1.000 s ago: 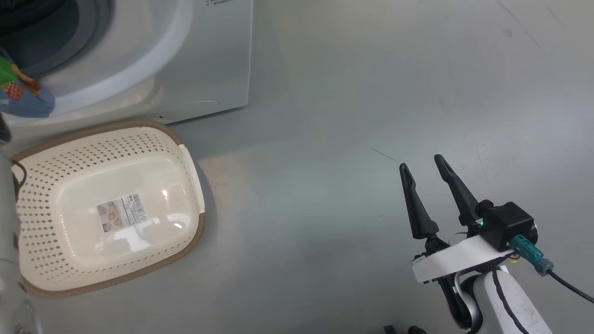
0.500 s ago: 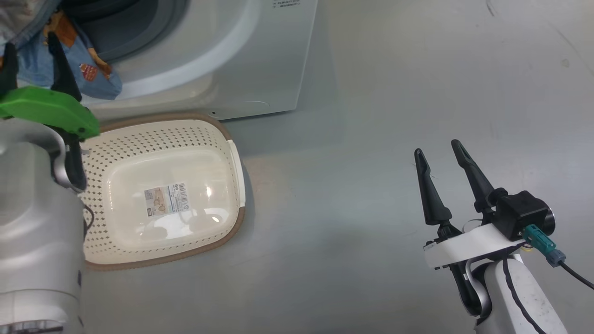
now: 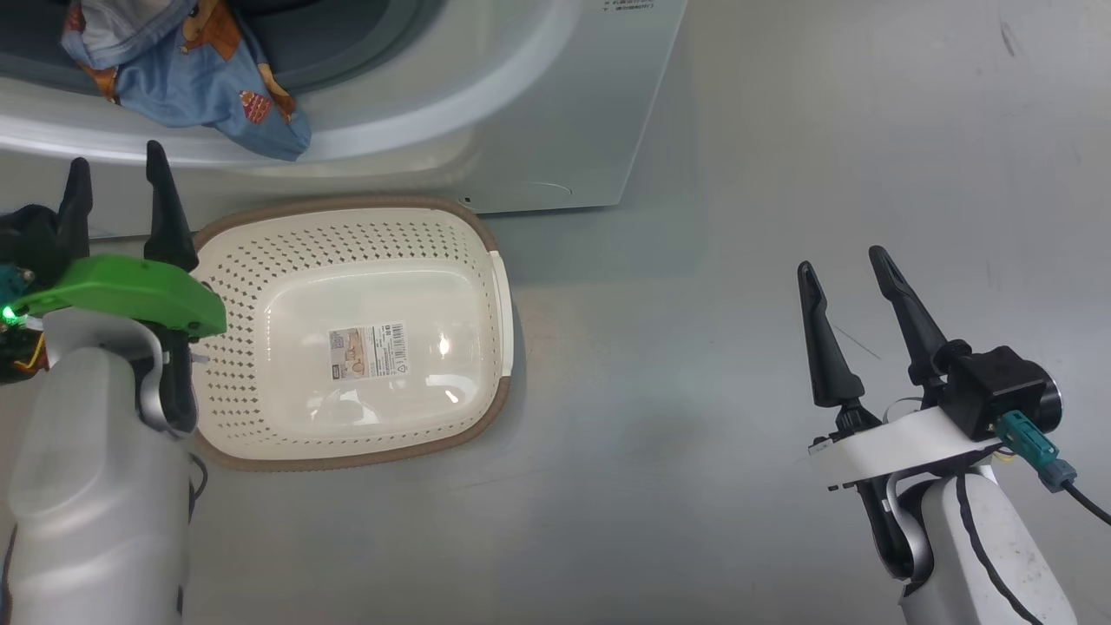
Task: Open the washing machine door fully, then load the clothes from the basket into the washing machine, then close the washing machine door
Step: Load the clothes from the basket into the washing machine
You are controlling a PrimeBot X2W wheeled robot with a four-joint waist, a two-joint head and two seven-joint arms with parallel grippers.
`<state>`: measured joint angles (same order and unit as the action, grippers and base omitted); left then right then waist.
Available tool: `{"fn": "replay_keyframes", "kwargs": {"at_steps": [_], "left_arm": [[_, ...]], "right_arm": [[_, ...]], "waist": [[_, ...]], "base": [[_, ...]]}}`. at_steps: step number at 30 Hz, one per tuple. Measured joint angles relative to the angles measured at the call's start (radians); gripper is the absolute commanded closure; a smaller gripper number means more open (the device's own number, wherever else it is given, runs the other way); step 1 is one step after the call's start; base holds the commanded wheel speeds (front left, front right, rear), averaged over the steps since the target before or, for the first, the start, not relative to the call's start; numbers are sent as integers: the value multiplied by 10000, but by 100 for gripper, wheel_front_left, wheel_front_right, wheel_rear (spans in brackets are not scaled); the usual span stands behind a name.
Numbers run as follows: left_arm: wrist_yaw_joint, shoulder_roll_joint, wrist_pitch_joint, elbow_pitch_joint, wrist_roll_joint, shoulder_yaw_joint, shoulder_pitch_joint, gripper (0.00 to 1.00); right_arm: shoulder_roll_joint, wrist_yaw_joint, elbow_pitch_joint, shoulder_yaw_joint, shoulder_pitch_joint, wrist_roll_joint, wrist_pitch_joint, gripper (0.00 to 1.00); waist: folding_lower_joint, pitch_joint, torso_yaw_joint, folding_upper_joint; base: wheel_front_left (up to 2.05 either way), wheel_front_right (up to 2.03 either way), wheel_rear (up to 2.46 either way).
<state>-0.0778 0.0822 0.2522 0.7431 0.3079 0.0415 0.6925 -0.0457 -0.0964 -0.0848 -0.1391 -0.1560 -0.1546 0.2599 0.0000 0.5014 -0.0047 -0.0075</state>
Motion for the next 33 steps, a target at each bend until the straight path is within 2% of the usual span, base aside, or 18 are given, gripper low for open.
{"fn": "replay_keyframes", "kwargs": {"at_steps": [4,14,33], "left_arm": [[0,-27,0,-715,228,362,-622,0],[-98,-311,0,-2194,282,554,-2210,0],[-274,-418,0,-4125,282,309,-4131,0]], "right_arm": [[2,-84,6,31,-2,104,0,0],[-42,-88,67,288,-2,207,0,0],[-46,-171,59,322,-1,268,0,0]], "waist": [[0,6,114,0],[0,62,383,0],[0,11,491,0]], "base": [[0,0,0],[0,0,0],[0,0,0]]}}
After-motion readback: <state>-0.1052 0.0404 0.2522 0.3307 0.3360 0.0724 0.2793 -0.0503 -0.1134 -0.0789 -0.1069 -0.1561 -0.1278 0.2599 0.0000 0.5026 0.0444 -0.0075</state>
